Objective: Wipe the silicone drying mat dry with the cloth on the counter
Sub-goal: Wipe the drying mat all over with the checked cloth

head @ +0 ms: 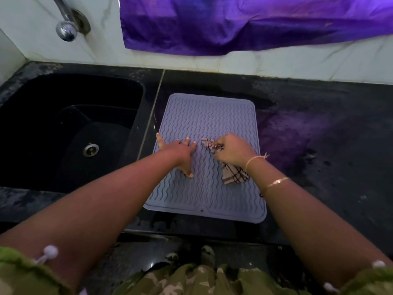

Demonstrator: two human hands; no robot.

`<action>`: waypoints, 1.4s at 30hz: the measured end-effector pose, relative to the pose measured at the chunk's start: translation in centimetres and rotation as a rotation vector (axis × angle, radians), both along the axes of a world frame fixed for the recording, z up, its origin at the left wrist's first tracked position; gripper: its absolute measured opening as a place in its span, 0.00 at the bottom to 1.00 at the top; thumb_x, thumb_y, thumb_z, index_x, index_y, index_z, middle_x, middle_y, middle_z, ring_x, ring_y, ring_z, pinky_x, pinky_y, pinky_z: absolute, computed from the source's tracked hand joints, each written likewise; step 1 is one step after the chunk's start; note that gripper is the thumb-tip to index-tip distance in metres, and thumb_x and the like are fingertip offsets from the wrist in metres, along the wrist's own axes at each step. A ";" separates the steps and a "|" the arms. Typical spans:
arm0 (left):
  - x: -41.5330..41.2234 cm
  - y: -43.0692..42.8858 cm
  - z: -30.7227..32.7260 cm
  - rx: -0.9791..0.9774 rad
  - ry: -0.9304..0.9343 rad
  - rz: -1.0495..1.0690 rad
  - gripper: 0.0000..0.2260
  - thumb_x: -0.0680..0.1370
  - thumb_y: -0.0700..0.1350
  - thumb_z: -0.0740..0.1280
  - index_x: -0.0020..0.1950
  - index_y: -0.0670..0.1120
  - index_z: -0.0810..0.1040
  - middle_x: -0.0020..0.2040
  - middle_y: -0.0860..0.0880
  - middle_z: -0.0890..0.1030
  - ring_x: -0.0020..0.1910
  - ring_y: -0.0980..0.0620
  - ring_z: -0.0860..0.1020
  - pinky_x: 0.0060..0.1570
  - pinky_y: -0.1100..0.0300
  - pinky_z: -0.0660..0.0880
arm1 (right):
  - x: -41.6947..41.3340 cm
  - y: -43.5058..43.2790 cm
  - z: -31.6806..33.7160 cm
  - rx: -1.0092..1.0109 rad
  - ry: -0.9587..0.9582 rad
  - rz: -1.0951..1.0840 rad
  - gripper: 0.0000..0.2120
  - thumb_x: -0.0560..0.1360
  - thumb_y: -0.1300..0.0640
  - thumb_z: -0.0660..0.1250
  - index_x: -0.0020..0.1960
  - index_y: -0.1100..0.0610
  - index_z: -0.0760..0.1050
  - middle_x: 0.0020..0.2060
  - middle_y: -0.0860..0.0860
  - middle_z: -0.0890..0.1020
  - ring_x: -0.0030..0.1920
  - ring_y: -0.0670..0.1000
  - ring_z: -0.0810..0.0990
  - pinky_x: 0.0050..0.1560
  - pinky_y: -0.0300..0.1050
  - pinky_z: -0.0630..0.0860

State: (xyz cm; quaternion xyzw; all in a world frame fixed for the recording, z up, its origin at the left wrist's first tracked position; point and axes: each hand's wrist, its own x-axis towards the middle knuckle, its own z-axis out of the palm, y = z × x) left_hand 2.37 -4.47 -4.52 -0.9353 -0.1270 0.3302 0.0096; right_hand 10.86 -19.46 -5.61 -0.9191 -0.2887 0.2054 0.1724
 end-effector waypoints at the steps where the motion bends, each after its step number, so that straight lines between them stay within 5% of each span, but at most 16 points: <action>1: -0.1 0.0 0.0 0.003 -0.003 -0.011 0.48 0.70 0.62 0.70 0.77 0.54 0.40 0.78 0.51 0.42 0.77 0.47 0.46 0.63 0.26 0.36 | -0.7 -0.4 0.0 -0.007 0.007 0.024 0.18 0.68 0.56 0.68 0.58 0.52 0.79 0.48 0.53 0.81 0.48 0.53 0.79 0.50 0.44 0.76; 5: -0.3 0.4 -0.3 -0.002 -0.037 -0.037 0.47 0.71 0.63 0.68 0.77 0.54 0.41 0.78 0.51 0.42 0.77 0.47 0.46 0.63 0.26 0.35 | -3.6 -2.7 0.5 -0.029 0.096 0.118 0.18 0.69 0.56 0.70 0.59 0.50 0.79 0.41 0.42 0.74 0.47 0.49 0.77 0.47 0.42 0.72; 8: -0.6 0.4 -0.6 -0.033 -0.071 -0.026 0.45 0.71 0.62 0.68 0.77 0.54 0.42 0.78 0.51 0.43 0.77 0.47 0.46 0.62 0.26 0.35 | -4.2 -3.8 1.5 -0.073 0.233 0.163 0.17 0.70 0.56 0.70 0.58 0.51 0.79 0.48 0.46 0.77 0.49 0.48 0.77 0.52 0.41 0.73; 11: -1.1 0.2 -1.2 -0.069 -0.124 -0.031 0.42 0.72 0.60 0.69 0.78 0.54 0.46 0.79 0.49 0.45 0.77 0.45 0.49 0.64 0.28 0.37 | -3.3 -3.7 2.5 0.090 0.378 0.017 0.12 0.70 0.59 0.71 0.54 0.54 0.81 0.47 0.52 0.84 0.47 0.49 0.82 0.44 0.32 0.76; 14: -1.6 0.3 -1.8 -0.077 -0.184 -0.050 0.38 0.74 0.60 0.67 0.77 0.55 0.51 0.79 0.49 0.48 0.76 0.46 0.52 0.65 0.28 0.39 | -2.1 -2.4 2.5 0.326 0.275 -0.239 0.10 0.71 0.60 0.70 0.52 0.59 0.81 0.47 0.58 0.84 0.46 0.53 0.82 0.41 0.34 0.77; 16: -1.9 0.5 -1.9 -0.077 -0.184 -0.049 0.38 0.73 0.61 0.66 0.77 0.56 0.50 0.79 0.51 0.48 0.76 0.48 0.52 0.65 0.29 0.39 | -1.8 -1.3 1.9 0.257 0.156 -0.289 0.10 0.70 0.58 0.69 0.51 0.60 0.80 0.47 0.59 0.83 0.48 0.56 0.81 0.46 0.43 0.75; 21: -2.0 0.6 -1.9 -0.059 -0.169 -0.060 0.38 0.74 0.63 0.64 0.77 0.57 0.47 0.79 0.52 0.46 0.77 0.49 0.49 0.65 0.29 0.39 | -4.7 0.2 1.0 -0.024 0.052 -0.096 0.14 0.67 0.55 0.68 0.52 0.55 0.81 0.40 0.55 0.82 0.39 0.54 0.80 0.42 0.44 0.77; 27: -2.2 0.8 -1.9 -0.045 -0.168 -0.093 0.37 0.75 0.65 0.60 0.77 0.56 0.45 0.78 0.52 0.45 0.77 0.48 0.48 0.65 0.29 0.38 | -7.2 -2.8 0.9 0.030 0.300 -0.149 0.10 0.68 0.53 0.72 0.49 0.52 0.83 0.42 0.50 0.84 0.43 0.49 0.81 0.48 0.44 0.77; 32: -2.5 0.8 -1.8 -0.058 -0.177 -0.101 0.37 0.76 0.64 0.59 0.77 0.55 0.45 0.79 0.51 0.44 0.77 0.48 0.48 0.65 0.28 0.38 | -7.2 -3.8 2.0 0.042 0.554 -0.162 0.07 0.66 0.63 0.70 0.43 0.58 0.84 0.39 0.49 0.86 0.42 0.45 0.83 0.44 0.36 0.76; 38: -2.3 0.4 -0.9 -0.061 -0.135 -0.104 0.38 0.76 0.62 0.61 0.78 0.54 0.44 0.79 0.50 0.44 0.77 0.46 0.47 0.66 0.28 0.38 | -5.7 -3.4 3.5 0.469 0.631 -0.503 0.08 0.68 0.67 0.66 0.47 0.62 0.78 0.46 0.60 0.82 0.47 0.59 0.80 0.54 0.55 0.76; 42: -2.2 0.3 -0.9 -0.043 -0.117 -0.106 0.38 0.76 0.64 0.61 0.78 0.54 0.43 0.79 0.50 0.44 0.77 0.46 0.48 0.66 0.28 0.38 | -5.2 -2.0 3.7 0.895 0.866 -0.599 0.15 0.72 0.67 0.62 0.58 0.66 0.73 0.47 0.61 0.79 0.47 0.58 0.79 0.54 0.54 0.75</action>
